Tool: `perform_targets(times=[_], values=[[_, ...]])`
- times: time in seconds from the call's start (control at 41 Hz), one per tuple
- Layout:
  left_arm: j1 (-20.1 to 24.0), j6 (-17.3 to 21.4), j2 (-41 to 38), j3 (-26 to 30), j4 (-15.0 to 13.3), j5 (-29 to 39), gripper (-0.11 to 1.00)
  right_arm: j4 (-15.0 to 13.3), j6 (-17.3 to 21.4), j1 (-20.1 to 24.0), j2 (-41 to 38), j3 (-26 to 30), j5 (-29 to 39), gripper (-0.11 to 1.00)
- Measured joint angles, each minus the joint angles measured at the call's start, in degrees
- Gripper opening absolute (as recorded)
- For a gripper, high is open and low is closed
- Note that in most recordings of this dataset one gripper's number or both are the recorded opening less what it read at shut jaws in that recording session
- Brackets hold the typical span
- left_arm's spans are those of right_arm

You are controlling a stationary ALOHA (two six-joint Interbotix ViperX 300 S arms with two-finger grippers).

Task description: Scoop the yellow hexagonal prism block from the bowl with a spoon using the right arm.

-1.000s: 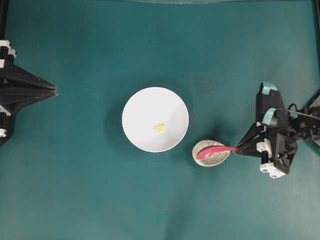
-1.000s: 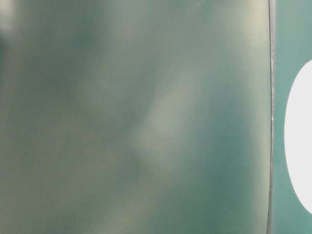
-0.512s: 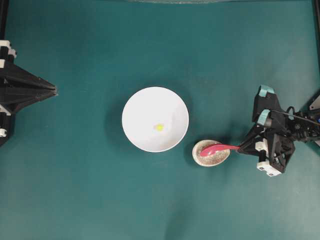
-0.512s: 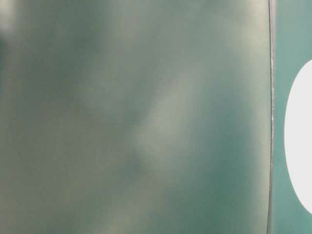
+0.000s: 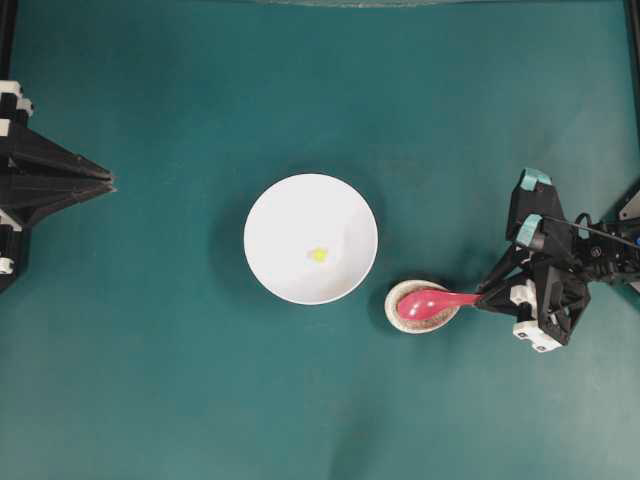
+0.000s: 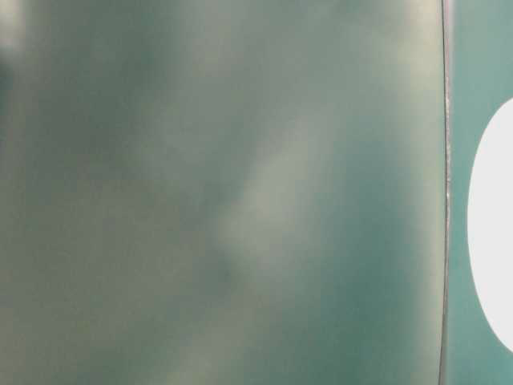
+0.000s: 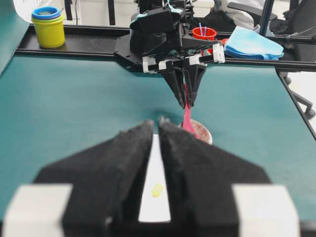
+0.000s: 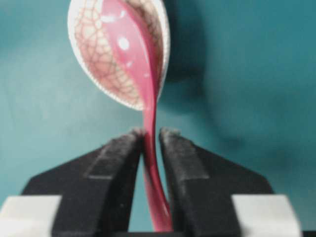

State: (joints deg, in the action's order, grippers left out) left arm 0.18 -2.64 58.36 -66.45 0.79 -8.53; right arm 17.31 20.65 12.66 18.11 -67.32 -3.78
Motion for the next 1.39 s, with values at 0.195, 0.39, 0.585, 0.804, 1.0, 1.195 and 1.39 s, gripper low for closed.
perform_targets(times=[0.195, 0.39, 0.585, 0.804, 1.0, 1.195, 1.39], values=[[0.0, 0.0, 0.0, 0.0, 0.09, 0.0, 0.14, 0.0, 0.0, -0.09, 0.0, 0.0, 0.09, 0.47], [-0.09, 0.0, 0.09, 0.0, 0.09, 0.0, 0.14, -1.14, -0.44, 0.26, 0.0, 0.0, -0.53, 0.47], [0.0, 0.0, 0.0, 0.0, 0.09, 0.09, 0.14, -6.15, -0.7, 1.41, 0.09, -0.18, -5.62, 0.47], [0.0, 0.0, 0.0, 0.0, 0.09, 0.7, 0.14, -11.43, -1.32, 1.85, 0.09, -3.69, -13.8, 0.47], [0.0, 0.0, 0.0, 0.0, 0.09, 2.37, 0.14, -11.87, -5.19, 1.93, -0.44, -9.93, -27.6, 0.46], [0.0, 0.0, 0.0, 0.0, 0.09, 2.9, 0.14, -11.07, -9.76, 1.93, -2.72, -13.89, -40.96, 0.46], [0.0, 0.0, 0.09, 0.0, 0.09, 2.9, 0.14, -10.9, -10.2, 2.2, -8.17, -14.85, -47.99, 0.46]])
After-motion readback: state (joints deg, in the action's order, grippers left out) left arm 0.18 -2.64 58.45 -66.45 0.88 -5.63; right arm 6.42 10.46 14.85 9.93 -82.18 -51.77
